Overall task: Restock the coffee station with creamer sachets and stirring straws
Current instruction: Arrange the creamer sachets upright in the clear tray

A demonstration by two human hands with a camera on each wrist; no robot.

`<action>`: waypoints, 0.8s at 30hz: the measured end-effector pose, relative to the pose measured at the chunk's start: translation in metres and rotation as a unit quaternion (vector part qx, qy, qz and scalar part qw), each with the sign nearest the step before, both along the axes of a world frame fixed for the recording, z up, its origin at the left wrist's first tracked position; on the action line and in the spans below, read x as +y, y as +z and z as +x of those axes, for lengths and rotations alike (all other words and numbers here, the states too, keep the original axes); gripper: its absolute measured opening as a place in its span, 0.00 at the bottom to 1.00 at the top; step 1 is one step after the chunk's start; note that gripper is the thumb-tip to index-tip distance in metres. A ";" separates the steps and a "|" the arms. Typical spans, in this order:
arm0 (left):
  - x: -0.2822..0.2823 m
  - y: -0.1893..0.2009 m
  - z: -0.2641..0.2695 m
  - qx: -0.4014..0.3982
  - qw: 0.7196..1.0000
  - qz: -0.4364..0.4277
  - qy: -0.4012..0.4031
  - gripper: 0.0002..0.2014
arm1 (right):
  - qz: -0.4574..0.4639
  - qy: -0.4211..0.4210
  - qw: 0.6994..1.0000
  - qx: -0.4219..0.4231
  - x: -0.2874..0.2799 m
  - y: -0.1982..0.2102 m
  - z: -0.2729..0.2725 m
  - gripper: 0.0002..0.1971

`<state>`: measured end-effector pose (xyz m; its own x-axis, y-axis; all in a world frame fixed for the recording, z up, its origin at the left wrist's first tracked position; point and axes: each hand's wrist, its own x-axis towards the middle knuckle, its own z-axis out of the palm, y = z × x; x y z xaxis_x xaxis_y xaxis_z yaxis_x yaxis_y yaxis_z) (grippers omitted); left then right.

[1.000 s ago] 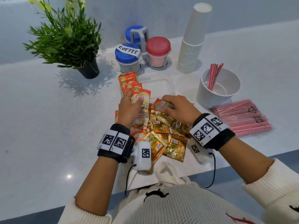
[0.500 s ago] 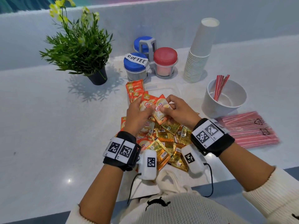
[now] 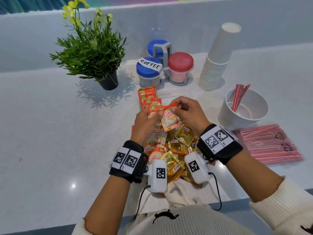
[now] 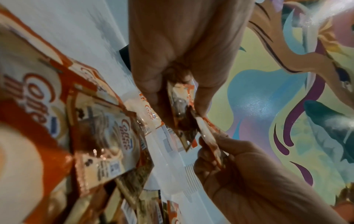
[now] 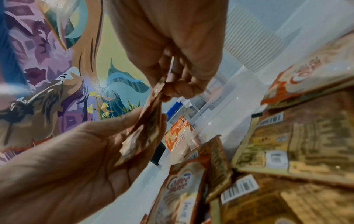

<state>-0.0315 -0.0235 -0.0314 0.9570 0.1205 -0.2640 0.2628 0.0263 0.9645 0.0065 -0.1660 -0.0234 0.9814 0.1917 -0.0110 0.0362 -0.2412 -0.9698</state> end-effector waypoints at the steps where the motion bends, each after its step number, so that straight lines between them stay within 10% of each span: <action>1: -0.001 0.000 0.000 0.000 1.000 0.001 -0.007 0.07 | 0.002 -0.014 1.000 0.001 0.002 -0.002 0.001 0.07; 24: 0.009 -0.005 0.023 -0.030 0.997 0.071 0.017 0.19 | -0.012 0.041 0.996 0.077 0.028 -0.008 0.019 0.09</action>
